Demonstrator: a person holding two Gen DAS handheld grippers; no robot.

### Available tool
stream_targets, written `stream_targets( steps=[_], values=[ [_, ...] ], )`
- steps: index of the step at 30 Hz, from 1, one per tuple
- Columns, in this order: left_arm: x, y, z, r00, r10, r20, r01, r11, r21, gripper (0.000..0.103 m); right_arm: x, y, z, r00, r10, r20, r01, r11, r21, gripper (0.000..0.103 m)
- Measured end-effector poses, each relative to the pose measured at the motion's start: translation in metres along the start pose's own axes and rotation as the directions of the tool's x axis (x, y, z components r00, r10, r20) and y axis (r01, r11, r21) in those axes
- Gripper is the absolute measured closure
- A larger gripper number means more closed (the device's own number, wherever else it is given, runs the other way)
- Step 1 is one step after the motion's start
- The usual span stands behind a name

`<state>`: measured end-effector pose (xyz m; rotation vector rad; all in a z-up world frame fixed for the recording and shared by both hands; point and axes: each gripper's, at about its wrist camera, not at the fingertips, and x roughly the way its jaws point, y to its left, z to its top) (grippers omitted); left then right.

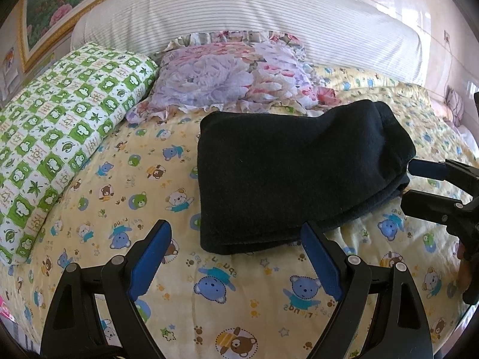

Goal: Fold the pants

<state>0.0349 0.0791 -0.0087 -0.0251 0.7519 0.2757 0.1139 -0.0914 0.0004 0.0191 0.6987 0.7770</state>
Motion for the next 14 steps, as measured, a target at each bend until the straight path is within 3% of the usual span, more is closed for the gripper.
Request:
stream_targets(
  steps=[14],
  values=[
    [-0.005, -0.006, 0.006, 1.000, -0.008, -0.022, 0.008, 1.000, -0.007, 0.014, -0.013, -0.003, -0.004, 0.999, 0.008, 0.031, -0.010, 0.999, 0.036, 0.009]
  ],
)
